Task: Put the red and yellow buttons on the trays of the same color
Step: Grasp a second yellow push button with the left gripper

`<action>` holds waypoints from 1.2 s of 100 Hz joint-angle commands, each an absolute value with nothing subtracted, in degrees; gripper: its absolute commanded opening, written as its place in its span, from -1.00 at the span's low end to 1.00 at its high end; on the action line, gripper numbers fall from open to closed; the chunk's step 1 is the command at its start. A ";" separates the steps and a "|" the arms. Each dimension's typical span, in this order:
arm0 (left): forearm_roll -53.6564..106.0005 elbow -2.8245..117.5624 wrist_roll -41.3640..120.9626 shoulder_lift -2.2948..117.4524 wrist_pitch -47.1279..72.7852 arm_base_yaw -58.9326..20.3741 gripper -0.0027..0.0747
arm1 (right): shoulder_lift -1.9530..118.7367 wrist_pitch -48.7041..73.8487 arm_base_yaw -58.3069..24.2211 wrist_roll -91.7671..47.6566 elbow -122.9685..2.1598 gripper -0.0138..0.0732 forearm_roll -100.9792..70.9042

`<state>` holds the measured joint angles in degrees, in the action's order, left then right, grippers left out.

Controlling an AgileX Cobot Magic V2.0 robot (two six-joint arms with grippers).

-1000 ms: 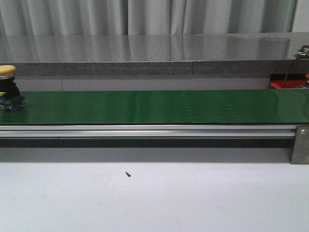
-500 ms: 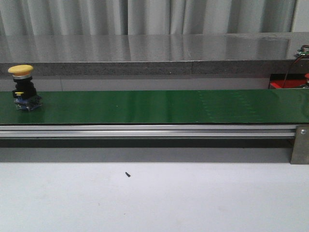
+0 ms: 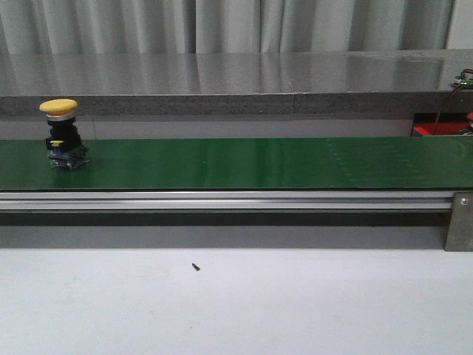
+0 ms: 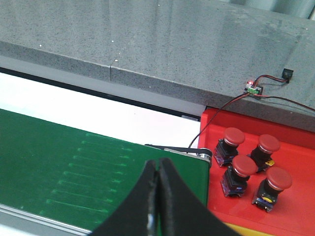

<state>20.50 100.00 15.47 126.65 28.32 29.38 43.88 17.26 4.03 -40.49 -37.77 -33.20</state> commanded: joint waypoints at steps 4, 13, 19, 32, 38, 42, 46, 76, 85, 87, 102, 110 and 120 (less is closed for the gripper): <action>21.15 101.81 15.03 123.31 26.32 29.57 0.34 | 43.38 13.66 3.92 -40.53 -39.36 -0.84 -34.10; 21.15 101.81 14.88 123.31 26.69 29.57 0.34 | 43.38 13.66 3.92 -40.53 -39.36 -0.84 -34.10; 21.15 101.81 14.63 123.31 26.95 29.57 0.34 | 43.38 13.66 3.92 -40.53 -39.36 -0.84 -34.10; 21.15 101.81 14.40 123.31 27.52 29.57 0.22 | 43.38 13.66 3.92 -40.53 -39.36 -0.84 -34.10; 21.15 101.81 14.40 123.31 27.61 29.57 0.14 | 43.38 13.66 3.92 -40.53 -39.36 -0.84 -34.10; 21.15 101.81 14.40 123.31 27.66 29.57 0.08 | 43.38 13.66 3.92 -40.53 -39.36 -0.84 -34.10; 21.15 101.81 14.40 123.31 27.76 29.57 0.02 | 43.38 13.66 3.92 -40.53 -39.36 -0.84 -34.10; 21.15 101.81 14.35 123.31 28.03 29.57 -0.37 | 43.38 13.66 3.92 -40.53 -39.36 -0.84 -34.10; 21.15 101.81 14.35 123.31 28.16 29.57 -0.44 | 43.38 13.66 3.92 -40.53 -39.36 -0.84 -34.10; 21.25 101.81 14.35 123.20 28.28 29.57 -0.45 | 43.38 13.66 3.92 -40.53 -39.36 -0.84 -34.10; 22.17 101.81 14.35 121.05 30.20 29.57 -0.45 | 43.38 13.66 3.92 -40.53 -39.36 -0.84 -34.10; 23.07 101.81 14.35 118.60 31.92 29.57 -0.45 | 43.38 13.66 3.92 -40.53 -39.36 -0.84 -34.10; 23.58 101.81 14.35 114.81 34.57 29.57 -0.45 | 43.38 13.66 3.92 -40.53 -39.36 -0.84 -34.10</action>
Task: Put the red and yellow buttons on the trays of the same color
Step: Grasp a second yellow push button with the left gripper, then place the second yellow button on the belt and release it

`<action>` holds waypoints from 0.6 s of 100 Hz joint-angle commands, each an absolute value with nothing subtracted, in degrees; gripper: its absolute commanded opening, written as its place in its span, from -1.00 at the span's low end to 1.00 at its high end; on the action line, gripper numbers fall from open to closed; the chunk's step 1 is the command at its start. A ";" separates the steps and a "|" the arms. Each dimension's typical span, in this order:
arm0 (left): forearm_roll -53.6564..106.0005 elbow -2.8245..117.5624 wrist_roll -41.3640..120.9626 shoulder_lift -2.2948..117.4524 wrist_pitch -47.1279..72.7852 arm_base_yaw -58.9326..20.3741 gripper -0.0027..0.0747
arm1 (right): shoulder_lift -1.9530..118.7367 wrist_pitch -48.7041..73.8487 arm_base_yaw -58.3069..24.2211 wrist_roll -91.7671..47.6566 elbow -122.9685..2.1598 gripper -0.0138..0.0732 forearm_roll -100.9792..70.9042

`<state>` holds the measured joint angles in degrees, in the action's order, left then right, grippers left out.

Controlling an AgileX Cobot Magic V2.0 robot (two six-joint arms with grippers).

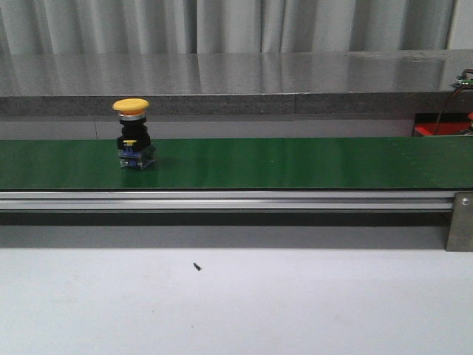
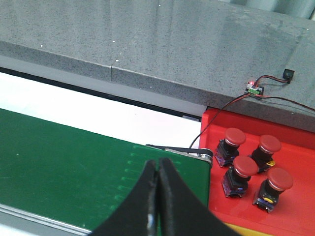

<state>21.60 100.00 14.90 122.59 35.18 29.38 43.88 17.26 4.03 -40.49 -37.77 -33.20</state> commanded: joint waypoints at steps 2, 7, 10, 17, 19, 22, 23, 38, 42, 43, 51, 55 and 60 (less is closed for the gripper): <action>23.58 101.81 14.45 113.89 35.22 29.45 -0.45 | 43.38 13.66 3.92 -40.53 -39.36 -0.84 -34.10; 23.87 101.69 14.53 111.67 36.83 29.23 -0.45 | 43.38 13.66 3.92 -40.53 -39.36 -0.84 -34.10; 24.01 101.30 14.83 110.33 37.58 28.99 -0.45 | 43.38 13.66 3.92 -40.53 -39.36 -0.84 -34.10; 24.36 100.08 15.68 106.74 38.41 28.22 -0.45 | 43.38 13.66 3.92 -40.53 -39.36 -0.84 -34.10; 24.36 99.53 15.78 105.61 38.50 28.09 -0.45 | 43.38 13.66 3.92 -40.53 -39.36 -0.84 -34.10; 24.71 98.71 15.78 104.14 38.50 27.57 -0.45 | 43.38 13.66 3.92 -40.53 -39.36 -0.84 -34.10; 25.03 98.49 15.78 103.34 38.50 27.55 -0.45 | 43.38 13.66 3.92 -40.53 -39.36 -0.84 -34.10; 26.95 92.23 15.88 95.95 38.29 25.28 -0.45 | 43.38 13.66 3.92 -40.53 -39.36 -0.84 -34.10; 26.95 90.54 15.88 94.18 38.15 24.63 -0.45 | 43.38 13.66 3.92 -40.53 -39.36 -0.84 -34.10; 26.95 89.83 15.88 93.91 37.99 24.41 -0.45 | 43.38 13.66 3.92 -40.53 -39.36 -0.84 -34.10; 27.19 86.06 15.88 91.04 37.65 23.23 -0.45 | 43.38 13.66 3.92 -40.53 -39.36 -0.84 -34.10; 27.19 84.09 15.88 90.17 37.40 22.54 -0.45 | 43.38 13.66 3.92 -40.53 -39.36 -0.84 -34.10; 27.19 82.05 15.88 89.47 36.76 21.89 -0.45 | 43.38 13.66 3.92 -40.53 -39.36 -0.84 -34.10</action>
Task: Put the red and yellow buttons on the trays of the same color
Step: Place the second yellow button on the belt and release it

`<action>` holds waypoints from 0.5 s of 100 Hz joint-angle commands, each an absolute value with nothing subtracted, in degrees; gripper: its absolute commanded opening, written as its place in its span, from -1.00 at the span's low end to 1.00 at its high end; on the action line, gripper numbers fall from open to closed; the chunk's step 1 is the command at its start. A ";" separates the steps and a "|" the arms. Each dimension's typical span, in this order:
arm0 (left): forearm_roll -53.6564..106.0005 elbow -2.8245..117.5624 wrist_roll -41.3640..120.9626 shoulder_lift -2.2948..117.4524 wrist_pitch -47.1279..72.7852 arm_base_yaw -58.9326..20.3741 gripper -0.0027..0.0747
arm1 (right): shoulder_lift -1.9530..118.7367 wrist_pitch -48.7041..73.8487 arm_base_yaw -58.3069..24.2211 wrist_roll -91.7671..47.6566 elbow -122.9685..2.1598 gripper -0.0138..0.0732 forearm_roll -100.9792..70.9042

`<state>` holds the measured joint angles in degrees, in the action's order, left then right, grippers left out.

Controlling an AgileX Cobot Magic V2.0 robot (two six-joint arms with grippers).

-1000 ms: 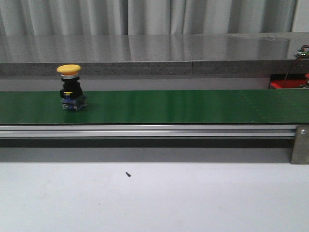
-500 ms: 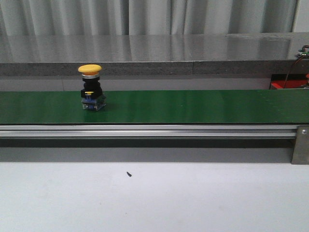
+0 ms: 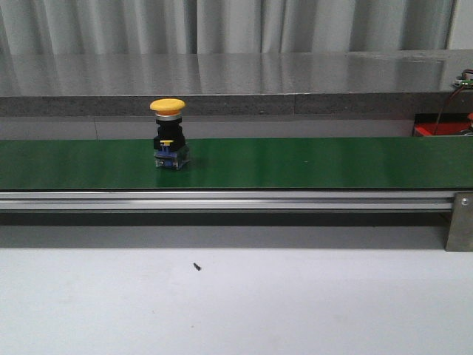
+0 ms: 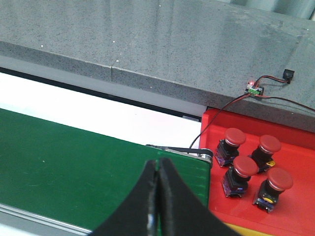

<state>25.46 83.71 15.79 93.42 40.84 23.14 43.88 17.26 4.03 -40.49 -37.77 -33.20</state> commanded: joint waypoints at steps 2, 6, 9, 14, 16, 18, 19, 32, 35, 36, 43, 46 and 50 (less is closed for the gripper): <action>27.19 81.28 16.00 89.17 36.46 21.45 -0.45 | 43.38 13.66 3.92 -40.53 -39.36 -0.84 -34.10; 27.33 79.84 16.00 89.07 36.21 20.98 -0.45 | 43.38 13.66 3.92 -40.53 -39.36 -0.84 -34.10; 27.34 78.95 16.00 89.07 36.23 20.54 -0.45 | 43.38 13.66 3.92 -40.53 -39.36 -0.84 -34.10; 27.42 77.36 16.00 89.07 36.08 19.88 -0.45 | 43.38 13.66 3.92 -40.53 -39.36 -0.84 -34.10; 27.42 76.66 16.00 89.07 35.92 19.59 -0.45 | 43.38 13.66 3.92 -40.53 -39.36 -0.84 -34.10; 27.42 75.97 16.00 89.07 35.60 19.38 -0.45 | 43.38 13.66 3.92 -40.53 -39.36 -0.84 -34.10; 27.42 75.76 16.00 89.07 35.46 19.16 -0.45 | 43.38 13.66 3.92 -40.53 -39.36 -0.84 -34.10; 27.48 71.45 17.52 89.07 31.42 17.48 -0.45 | 43.38 13.66 3.92 -40.53 -39.36 -0.84 -34.10; 27.58 70.60 17.54 89.07 30.43 16.92 -0.45 | 43.38 13.66 3.92 -40.53 -39.36 -0.84 -34.10; 27.57 70.19 17.54 89.07 30.20 16.89 -0.45 | 43.38 13.66 3.92 -40.53 -39.36 -0.84 -34.10; 27.61 68.57 17.54 89.07 28.46 16.33 -0.45 | 43.38 13.66 3.92 -40.53 -39.36 -0.84 -34.10; 27.70 68.10 17.54 89.07 27.97 16.20 -0.45 | 43.38 13.66 3.92 -40.53 -39.36 -0.84 -34.10; 27.70 67.54 17.54 89.07 27.81 15.96 -0.45 | 43.38 13.66 3.92 -40.53 -39.36 -0.84 -34.10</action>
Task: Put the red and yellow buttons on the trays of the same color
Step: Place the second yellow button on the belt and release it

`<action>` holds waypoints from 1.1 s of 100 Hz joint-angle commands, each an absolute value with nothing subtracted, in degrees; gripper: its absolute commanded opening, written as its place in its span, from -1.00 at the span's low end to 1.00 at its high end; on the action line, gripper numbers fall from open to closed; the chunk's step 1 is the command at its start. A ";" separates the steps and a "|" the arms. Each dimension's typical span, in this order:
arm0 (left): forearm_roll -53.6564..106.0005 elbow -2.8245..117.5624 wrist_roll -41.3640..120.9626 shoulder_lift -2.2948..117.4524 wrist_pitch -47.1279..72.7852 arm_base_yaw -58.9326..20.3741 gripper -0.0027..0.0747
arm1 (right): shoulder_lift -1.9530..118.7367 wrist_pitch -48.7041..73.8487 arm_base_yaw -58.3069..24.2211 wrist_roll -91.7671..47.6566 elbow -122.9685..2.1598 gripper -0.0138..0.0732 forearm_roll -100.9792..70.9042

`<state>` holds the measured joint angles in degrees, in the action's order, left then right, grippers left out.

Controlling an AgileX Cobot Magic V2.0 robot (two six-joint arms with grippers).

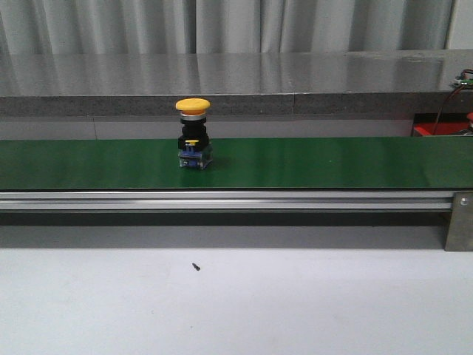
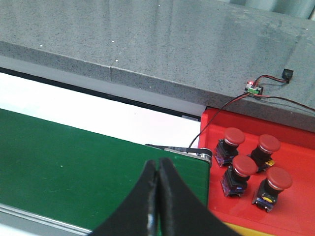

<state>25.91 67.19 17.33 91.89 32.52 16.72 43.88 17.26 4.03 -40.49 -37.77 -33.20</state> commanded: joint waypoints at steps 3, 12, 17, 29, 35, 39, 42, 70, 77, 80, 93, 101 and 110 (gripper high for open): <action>27.70 67.23 17.63 89.07 27.44 15.92 -0.45 | 43.38 13.66 3.92 -40.53 -39.36 -0.84 -34.10; 27.70 66.81 18.44 89.45 27.20 15.92 -0.45 | 43.38 13.66 3.92 -40.53 -39.36 -0.84 -34.10; 27.70 66.81 18.84 89.82 27.20 15.92 -0.44 | 43.38 13.66 3.92 -40.53 -39.36 -0.84 -34.10; 27.85 66.81 18.83 91.22 27.68 15.92 -0.41 | 43.38 13.66 3.92 -40.53 -39.36 -0.84 -34.10; 28.35 66.81 18.83 91.92 28.05 15.92 -0.29 | 43.38 13.66 3.92 -40.53 -39.36 -0.84 -34.10; 28.77 66.81 18.96 92.21 28.05 15.92 -0.18 | 43.38 13.66 3.92 -40.53 -39.36 -0.84 -34.10; 28.90 66.81 19.09 92.18 28.05 15.92 -0.03 | 43.38 13.66 3.92 -40.53 -39.36 -0.84 -34.10; 31.94 68.36 19.09 91.22 28.46 15.92 0.78 | 43.38 13.66 3.92 -40.53 -39.36 -0.84 -34.10; 31.94 69.03 19.09 89.92 29.03 15.92 0.78 | 43.38 13.66 3.92 -40.53 -39.36 -0.84 -34.10; 31.94 69.20 19.09 89.29 29.27 15.92 0.78 | 43.38 13.66 3.92 -40.53 -39.36 -0.84 -34.10; 34.70 69.62 22.98 84.94 30.60 15.92 0.78 | 43.38 13.66 3.92 -40.53 -39.36 -0.84 -34.10; 38.31 69.62 27.16 81.94 32.76 15.92 0.78 | 43.38 13.66 3.92 -40.53 -39.36 -0.84 -34.10; 42.56 69.38 31.77 78.19 34.83 15.92 0.78 | 43.38 13.66 3.92 -40.53 -39.36 -0.84 -34.10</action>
<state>36.72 67.56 27.61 83.78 34.90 16.30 43.88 17.26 4.03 -40.49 -37.77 -33.20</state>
